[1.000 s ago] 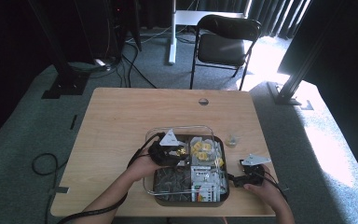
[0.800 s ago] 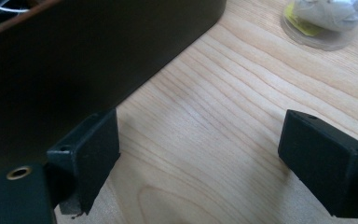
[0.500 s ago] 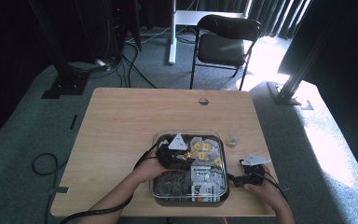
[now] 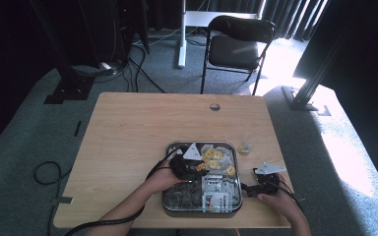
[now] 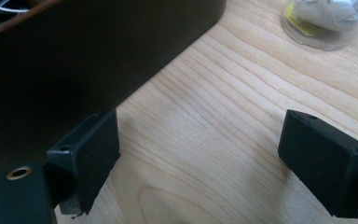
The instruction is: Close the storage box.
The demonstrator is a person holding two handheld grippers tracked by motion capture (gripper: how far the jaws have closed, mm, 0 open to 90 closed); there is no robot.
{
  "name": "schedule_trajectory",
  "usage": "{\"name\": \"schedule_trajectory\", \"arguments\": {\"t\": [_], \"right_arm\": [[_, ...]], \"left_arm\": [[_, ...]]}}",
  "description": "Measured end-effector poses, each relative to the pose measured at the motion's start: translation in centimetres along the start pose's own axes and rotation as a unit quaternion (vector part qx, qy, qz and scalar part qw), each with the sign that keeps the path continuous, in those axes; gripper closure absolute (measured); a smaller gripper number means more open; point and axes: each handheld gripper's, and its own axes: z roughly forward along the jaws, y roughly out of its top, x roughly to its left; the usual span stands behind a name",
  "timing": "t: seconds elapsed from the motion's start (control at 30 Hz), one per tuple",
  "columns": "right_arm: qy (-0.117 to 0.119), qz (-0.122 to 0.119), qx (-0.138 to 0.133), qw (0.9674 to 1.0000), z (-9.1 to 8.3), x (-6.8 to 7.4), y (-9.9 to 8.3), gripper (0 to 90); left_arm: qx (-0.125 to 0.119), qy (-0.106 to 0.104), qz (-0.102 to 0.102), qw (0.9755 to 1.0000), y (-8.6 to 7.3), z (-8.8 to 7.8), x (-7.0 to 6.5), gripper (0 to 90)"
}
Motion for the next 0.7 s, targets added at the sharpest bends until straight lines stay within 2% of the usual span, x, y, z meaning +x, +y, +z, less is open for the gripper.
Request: {"name": "schedule_trajectory", "arguments": {"t": [0.43, 0.6, 0.7], "right_arm": [[0.0, 0.0, 0.0, 1.0, 0.0, 0.01, 0.0, 12.0], [0.0, 0.0, 0.0, 1.0, 0.0, 0.01, 0.0, 12.0], [0.0, 0.0, 0.0, 1.0, 0.0, 0.01, 0.0, 12.0]], "left_arm": [[0.01, -0.002, 0.001, 0.9999, -0.19, 0.85, -0.13, 59.0], [0.016, 0.007, 0.008, 0.9998, -0.29, 0.97, -0.41, 59.0], [0.017, 0.007, 0.005, 0.9998, -0.27, 0.97, -0.4, 59.0]]}}
